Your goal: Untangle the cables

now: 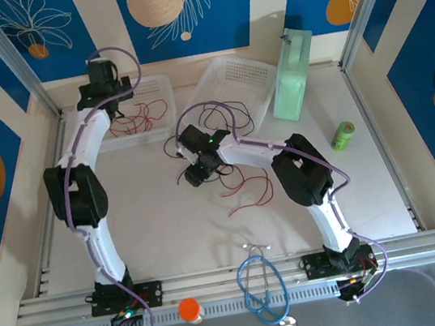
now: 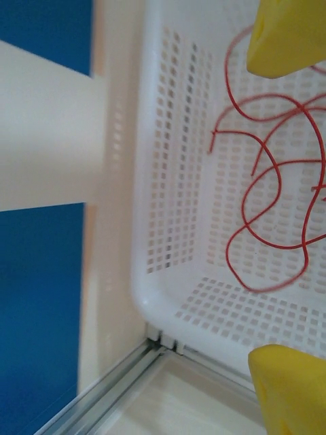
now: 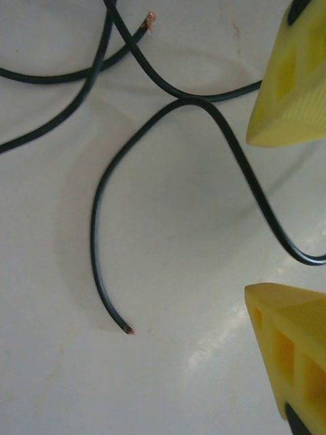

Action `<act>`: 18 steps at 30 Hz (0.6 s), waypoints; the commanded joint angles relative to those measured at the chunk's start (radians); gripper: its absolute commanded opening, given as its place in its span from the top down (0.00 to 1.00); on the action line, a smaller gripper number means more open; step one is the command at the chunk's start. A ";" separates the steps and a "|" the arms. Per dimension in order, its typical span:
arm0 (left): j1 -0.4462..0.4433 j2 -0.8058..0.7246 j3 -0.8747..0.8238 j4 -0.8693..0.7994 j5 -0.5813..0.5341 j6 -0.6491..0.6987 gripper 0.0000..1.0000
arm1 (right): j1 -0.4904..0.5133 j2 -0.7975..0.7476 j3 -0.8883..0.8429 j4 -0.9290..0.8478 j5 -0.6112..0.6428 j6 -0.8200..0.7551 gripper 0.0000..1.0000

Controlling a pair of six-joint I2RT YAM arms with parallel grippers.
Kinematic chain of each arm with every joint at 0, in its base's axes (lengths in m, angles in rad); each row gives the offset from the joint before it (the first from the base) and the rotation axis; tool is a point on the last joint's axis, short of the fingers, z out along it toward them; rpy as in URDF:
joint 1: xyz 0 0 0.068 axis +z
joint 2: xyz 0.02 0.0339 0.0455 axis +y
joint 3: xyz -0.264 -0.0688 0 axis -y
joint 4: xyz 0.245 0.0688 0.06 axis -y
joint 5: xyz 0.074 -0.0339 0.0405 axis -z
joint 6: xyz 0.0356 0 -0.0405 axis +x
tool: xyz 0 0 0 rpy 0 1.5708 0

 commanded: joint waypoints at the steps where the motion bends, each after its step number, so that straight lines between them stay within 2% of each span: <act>1: -0.002 -0.148 -0.005 -0.055 0.061 -0.039 0.00 | 0.019 0.044 0.028 -0.035 0.027 -0.014 0.47; 4: -0.003 -0.229 -0.032 -0.098 0.099 -0.052 0.00 | 0.031 0.069 0.040 -0.045 0.059 0.001 0.55; 10: -0.003 -0.400 -0.192 -0.105 0.213 -0.091 0.00 | 0.042 0.016 0.030 -0.047 0.091 0.048 1.00; 14: -0.011 -0.519 -0.305 -0.122 0.281 -0.132 0.00 | 0.069 -0.110 0.042 -0.109 0.079 0.054 1.00; 18: -0.027 -0.628 -0.419 -0.135 0.347 -0.172 0.00 | 0.093 -0.265 0.060 -0.190 0.009 0.058 1.00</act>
